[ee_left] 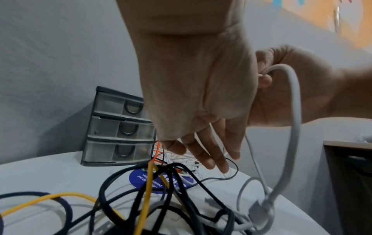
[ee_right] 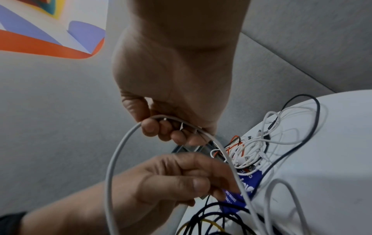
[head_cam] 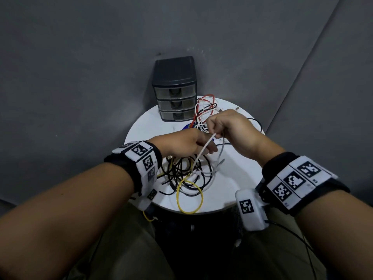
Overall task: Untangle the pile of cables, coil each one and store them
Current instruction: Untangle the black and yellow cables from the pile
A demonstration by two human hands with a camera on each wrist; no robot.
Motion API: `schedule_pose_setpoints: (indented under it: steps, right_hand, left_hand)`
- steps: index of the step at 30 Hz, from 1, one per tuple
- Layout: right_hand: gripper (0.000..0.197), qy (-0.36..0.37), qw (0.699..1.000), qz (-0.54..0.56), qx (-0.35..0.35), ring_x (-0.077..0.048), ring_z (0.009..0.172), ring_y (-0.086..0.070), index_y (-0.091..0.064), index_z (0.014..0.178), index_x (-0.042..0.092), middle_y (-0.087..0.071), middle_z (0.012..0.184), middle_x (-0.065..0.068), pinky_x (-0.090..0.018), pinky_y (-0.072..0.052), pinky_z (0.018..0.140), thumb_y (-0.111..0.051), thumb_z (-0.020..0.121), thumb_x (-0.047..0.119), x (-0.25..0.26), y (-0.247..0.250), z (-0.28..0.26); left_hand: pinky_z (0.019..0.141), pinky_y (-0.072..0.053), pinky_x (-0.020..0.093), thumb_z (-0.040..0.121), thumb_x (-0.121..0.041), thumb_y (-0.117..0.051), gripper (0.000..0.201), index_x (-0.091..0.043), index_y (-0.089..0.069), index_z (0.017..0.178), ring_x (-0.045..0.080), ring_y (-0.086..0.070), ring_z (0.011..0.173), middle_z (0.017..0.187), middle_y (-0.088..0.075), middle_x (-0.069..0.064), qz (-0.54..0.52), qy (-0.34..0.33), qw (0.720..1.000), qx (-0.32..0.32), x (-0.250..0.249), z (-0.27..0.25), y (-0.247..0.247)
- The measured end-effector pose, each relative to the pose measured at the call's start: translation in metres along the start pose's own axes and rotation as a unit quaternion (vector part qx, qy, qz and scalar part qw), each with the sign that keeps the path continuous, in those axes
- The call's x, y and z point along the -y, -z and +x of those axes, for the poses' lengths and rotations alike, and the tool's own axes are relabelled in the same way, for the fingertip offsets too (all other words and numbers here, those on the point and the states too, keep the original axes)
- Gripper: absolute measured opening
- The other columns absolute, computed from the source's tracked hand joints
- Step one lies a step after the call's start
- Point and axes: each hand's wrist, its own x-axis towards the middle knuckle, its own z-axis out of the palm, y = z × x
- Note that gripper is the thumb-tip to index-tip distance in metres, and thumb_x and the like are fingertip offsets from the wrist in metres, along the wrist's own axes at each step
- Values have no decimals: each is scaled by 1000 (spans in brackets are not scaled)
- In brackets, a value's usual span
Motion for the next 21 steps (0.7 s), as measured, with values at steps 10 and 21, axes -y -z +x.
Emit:
schedule_pose_setpoints:
  steps: [10,21]
  right_hand:
    - [12,-8,999,-16,36,-8,50,-41,-55,55,-3,-47,47,4,-15,-35,51,-46,57,5,-8,-6,-7]
    - [4,64,997,-18,40,-5,54,-41,-51,56,-1,-49,52,12,-16,-33,52,-49,58,1,-21,9,-8]
  left_hand:
    - [93,-54,34,95,-16,-67,26,-10,-70,120,25,-68,103,112,-73,10,47,19,991,121,-14,5,-15]
    - [68,-50,26,98,-27,-65,14,-20,-72,88,13,-62,68,75,-71,-5,-23,65,994,86,-11,5,-16]
